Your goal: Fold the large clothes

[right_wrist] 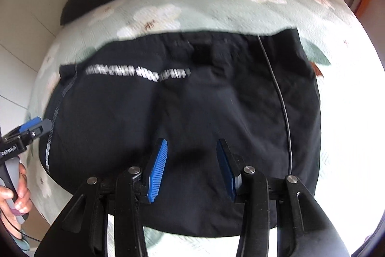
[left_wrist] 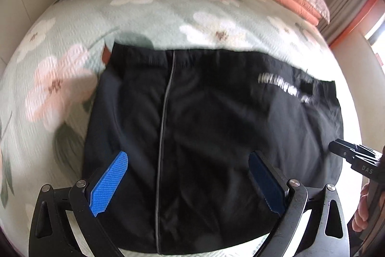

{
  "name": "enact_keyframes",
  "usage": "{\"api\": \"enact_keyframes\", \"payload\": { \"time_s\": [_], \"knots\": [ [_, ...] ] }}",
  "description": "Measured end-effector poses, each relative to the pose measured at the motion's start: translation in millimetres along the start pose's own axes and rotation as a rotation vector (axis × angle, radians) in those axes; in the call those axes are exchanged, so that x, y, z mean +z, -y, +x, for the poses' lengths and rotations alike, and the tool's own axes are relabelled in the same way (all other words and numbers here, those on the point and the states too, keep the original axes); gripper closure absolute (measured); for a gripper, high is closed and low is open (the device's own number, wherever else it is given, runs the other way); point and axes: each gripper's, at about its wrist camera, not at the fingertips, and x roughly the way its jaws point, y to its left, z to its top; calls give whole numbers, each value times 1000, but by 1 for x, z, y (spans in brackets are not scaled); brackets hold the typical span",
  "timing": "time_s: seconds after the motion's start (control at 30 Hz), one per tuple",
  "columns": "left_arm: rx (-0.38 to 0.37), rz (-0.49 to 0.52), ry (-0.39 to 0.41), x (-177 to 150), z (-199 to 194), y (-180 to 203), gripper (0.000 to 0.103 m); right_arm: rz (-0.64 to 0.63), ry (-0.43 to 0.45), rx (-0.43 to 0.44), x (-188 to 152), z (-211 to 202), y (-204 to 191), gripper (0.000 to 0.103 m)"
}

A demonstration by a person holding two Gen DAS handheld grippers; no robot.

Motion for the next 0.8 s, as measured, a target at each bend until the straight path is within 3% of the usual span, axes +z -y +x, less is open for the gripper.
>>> {"api": "enact_keyframes", "payload": {
  "time_s": [0.07, 0.2, 0.33, 0.47, 0.57, 0.63, 0.7, 0.8],
  "knots": [
    [41, -17, -49, -9, 20, -3, 1, 24, -54, 22, -10, 22, 9, 57],
    [60, -15, -7, -21, 32, -4, 0, 12, -46, 21, -15, 41, 9, 57],
    [71, -26, -15, -18, 32, -2, 0, 22, -44, 61, -19, 39, 16, 57],
    [59, 4, -14, -11, 11, 0, 1, 1, -27, 105, -20, 11, 31, 57],
    [63, 22, 0, -3, -12, -10, 1, -5, 46, 69, -18, -25, 54, 43],
    [58, 12, 1, 7, -24, -21, 1, -7, 113, 30, -13, -46, 74, 25],
    [60, -10, -10, 16, -31, -34, 1, -15, 131, -2, -7, -54, 92, 18],
    [8, -78, -55, 29, -27, -60, 1, 2, 115, -29, 5, -48, 118, 17]
  ]
}}
